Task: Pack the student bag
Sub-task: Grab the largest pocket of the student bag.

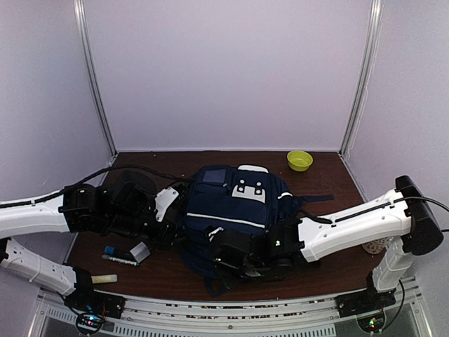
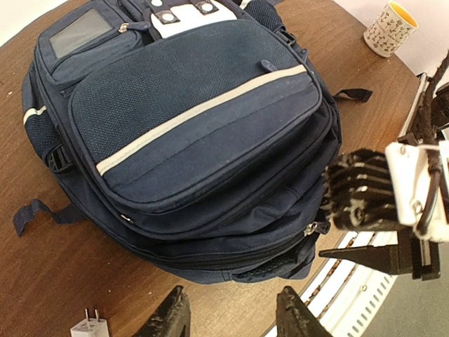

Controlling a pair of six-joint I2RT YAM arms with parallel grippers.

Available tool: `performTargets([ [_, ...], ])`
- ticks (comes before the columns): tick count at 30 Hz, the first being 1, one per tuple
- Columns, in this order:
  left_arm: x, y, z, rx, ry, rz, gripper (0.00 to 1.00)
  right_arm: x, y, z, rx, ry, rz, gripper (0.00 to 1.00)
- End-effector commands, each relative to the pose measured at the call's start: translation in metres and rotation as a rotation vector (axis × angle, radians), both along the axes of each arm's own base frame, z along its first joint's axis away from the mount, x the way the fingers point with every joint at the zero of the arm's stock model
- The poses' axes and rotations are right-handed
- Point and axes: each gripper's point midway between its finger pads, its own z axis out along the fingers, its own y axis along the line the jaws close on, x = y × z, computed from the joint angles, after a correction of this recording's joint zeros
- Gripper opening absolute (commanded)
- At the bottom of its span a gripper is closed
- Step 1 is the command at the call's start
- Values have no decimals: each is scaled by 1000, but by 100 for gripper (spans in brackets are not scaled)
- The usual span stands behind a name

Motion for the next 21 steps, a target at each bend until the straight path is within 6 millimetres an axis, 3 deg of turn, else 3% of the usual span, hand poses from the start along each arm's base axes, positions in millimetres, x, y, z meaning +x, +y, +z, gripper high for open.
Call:
performTargets([
  [1,6,-1,3,-16,-26,8,43,3,6,3,-22,-39,5,43],
  [10,6,0,3,-15,-36,5,43,7,5,-6,-49,-59,-24,36],
  [17,6,0,2,-13,-36,5,43,9,2,-13,-68,-65,-39,22],
  [21,6,0,2,-12,-39,2,43,10,1,-11,-64,-67,-41,10],
])
